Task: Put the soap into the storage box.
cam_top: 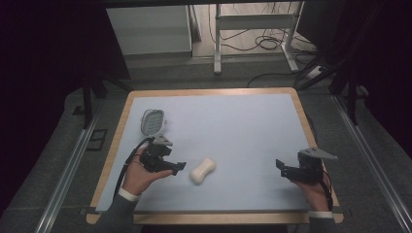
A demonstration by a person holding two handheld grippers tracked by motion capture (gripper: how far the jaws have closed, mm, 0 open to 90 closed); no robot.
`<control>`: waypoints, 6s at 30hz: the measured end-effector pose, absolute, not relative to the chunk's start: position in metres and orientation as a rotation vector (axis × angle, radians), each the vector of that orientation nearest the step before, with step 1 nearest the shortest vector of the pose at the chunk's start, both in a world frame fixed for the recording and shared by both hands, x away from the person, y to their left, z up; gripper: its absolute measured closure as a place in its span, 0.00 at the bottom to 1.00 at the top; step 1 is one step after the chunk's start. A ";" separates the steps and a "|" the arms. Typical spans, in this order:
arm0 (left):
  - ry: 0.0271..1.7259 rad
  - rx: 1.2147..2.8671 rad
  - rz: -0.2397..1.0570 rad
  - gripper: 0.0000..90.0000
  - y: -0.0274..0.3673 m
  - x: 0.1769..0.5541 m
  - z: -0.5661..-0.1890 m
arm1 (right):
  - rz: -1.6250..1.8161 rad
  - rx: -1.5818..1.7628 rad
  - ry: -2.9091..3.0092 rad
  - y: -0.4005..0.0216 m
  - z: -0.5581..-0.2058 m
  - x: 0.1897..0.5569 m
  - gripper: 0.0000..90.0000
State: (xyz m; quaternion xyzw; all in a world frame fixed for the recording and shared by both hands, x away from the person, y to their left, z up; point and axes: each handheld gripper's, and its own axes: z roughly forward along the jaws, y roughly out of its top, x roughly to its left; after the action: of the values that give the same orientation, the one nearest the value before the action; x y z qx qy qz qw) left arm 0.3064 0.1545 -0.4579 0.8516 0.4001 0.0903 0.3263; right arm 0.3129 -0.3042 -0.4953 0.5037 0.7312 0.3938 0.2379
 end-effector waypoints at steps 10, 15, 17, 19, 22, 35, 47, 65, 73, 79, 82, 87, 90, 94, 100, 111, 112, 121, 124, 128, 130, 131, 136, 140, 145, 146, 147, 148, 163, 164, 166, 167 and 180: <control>1.071 2.289 0.176 0.25 0.132 0.316 -0.468 | 1.065 1.391 2.016 -0.306 -0.497 0.314 0.10; 1.075 2.299 0.168 0.25 0.124 0.319 -0.470 | 1.063 1.393 2.014 -0.306 -0.497 0.314 0.10; 1.085 2.301 0.176 0.25 0.121 0.320 -0.472 | 1.062 1.404 2.011 -0.307 -0.497 0.314 0.10; 1.083 2.309 0.178 0.25 0.119 0.321 -0.473 | 1.060 1.405 2.009 -0.308 -0.498 0.315 0.10; 1.077 2.321 0.174 0.25 0.115 0.321 -0.474 | 1.059 1.410 2.005 -0.308 -0.498 0.314 0.10; 1.055 2.375 0.167 0.27 0.093 0.326 -0.478 | 1.055 1.407 2.003 -0.309 -0.498 0.314 0.10; 1.016 2.440 0.173 0.27 0.069 0.327 -0.485 | 1.044 1.407 2.013 -0.309 -0.499 0.315 0.10; 1.072 2.555 0.203 0.38 0.052 0.338 -0.507 | 1.040 1.390 2.011 -0.310 -0.499 0.314 0.10; 1.054 2.555 0.185 0.54 0.050 0.334 -0.507 | 1.034 1.398 2.007 -0.311 -0.500 0.315 0.10; 1.030 2.557 0.173 0.55 0.054 0.335 -0.505 | 1.036 1.402 2.001 -0.313 -0.499 0.315 0.10; 1.025 2.546 0.175 0.55 0.059 0.336 -0.501 | 1.032 1.405 1.999 -0.314 -0.499 0.315 0.10; 1.023 2.506 0.166 0.55 0.068 0.336 -0.493 | 1.031 1.404 1.997 -0.314 -0.499 0.315 0.10; 1.021 2.489 0.173 0.55 0.072 0.337 -0.489 | 1.032 1.402 1.998 -0.314 -0.499 0.315 0.10; 1.018 2.477 0.174 0.55 0.073 0.338 -0.489 | 1.030 1.405 1.997 -0.314 -0.499 0.315 0.10; 1.001 2.485 0.178 0.55 0.070 0.337 -0.491 | 1.032 1.410 1.993 -0.315 -0.500 0.315 0.10; 0.969 2.543 0.188 0.55 0.055 0.338 -0.506 | 1.029 1.411 1.990 -0.315 -0.500 0.315 0.10; 0.969 2.546 0.188 0.55 0.055 0.338 -0.506 | 1.028 1.410 1.990 -0.315 -0.500 0.315 0.10; 0.964 2.565 0.133 0.49 0.055 0.340 -0.508 | 1.026 1.411 1.990 -0.316 -0.501 0.315 0.10; 0.964 2.581 0.140 0.50 0.056 0.340 -0.508 | 1.024 1.413 1.990 -0.316 -0.501 0.315 0.10; 0.958 2.592 0.140 0.54 0.055 0.341 -0.506 | 1.023 1.414 1.990 -0.316 -0.501 0.316 0.10; 0.941 2.606 0.140 0.55 0.056 0.341 -0.506 | 1.023 1.413 1.990 -0.316 -0.501 0.315 0.10; 0.942 2.606 0.142 0.55 0.056 0.341 -0.505 | 1.024 1.413 1.989 -0.316 -0.501 0.315 0.10; 0.931 2.573 0.153 0.55 0.064 0.341 -0.494 | 1.028 1.421 1.978 -0.318 -0.500 0.315 0.10; 0.941 2.522 0.149 0.55 0.072 0.342 -0.483 | 1.027 1.424 1.977 -0.319 -0.500 0.315 0.10; 0.957 2.491 0.154 0.55 0.083 0.344 -0.476 | 1.026 1.423 1.978 -0.318 -0.500 0.315 0.10; 0.958 2.490 0.157 0.55 0.084 0.344 -0.475 | 1.024 1.422 1.979 -0.318 -0.501 0.316 0.10; 0.961 2.489 0.157 0.55 0.086 0.345 -0.474 | 1.024 1.424 1.979 -0.318 -0.501 0.316 0.10; 0.962 2.487 0.160 0.55 0.087 0.345 -0.473 | 1.023 1.424 1.979 -0.319 -0.501 0.316 0.10; 1.014 2.435 0.191 0.55 0.114 0.359 -0.453 | 1.015 1.431 1.982 -0.319 -0.502 0.316 0.10; 1.019 2.431 0.196 0.55 0.116 0.360 -0.452 | 1.014 1.435 1.982 -0.319 -0.503 0.316 0.10; 1.023 2.430 0.203 0.55 0.119 0.362 -0.451 | 1.013 1.435 1.980 -0.319 -0.503 0.316 0.10; 1.029 2.427 0.204 0.55 0.120 0.362 -0.450 | 1.011 1.434 1.980 -0.319 -0.503 0.316 0.10; 1.063 2.396 0.220 0.55 0.131 0.370 -0.444 | 1.009 1.438 1.980 -0.320 -0.504 0.317 0.10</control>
State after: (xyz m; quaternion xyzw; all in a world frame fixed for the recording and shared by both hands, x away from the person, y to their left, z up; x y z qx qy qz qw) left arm 0.3703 0.1306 -0.4440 0.8812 0.3910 0.0810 0.2529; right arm 0.3165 -0.3202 -0.5040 0.5267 0.7252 0.3698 0.2449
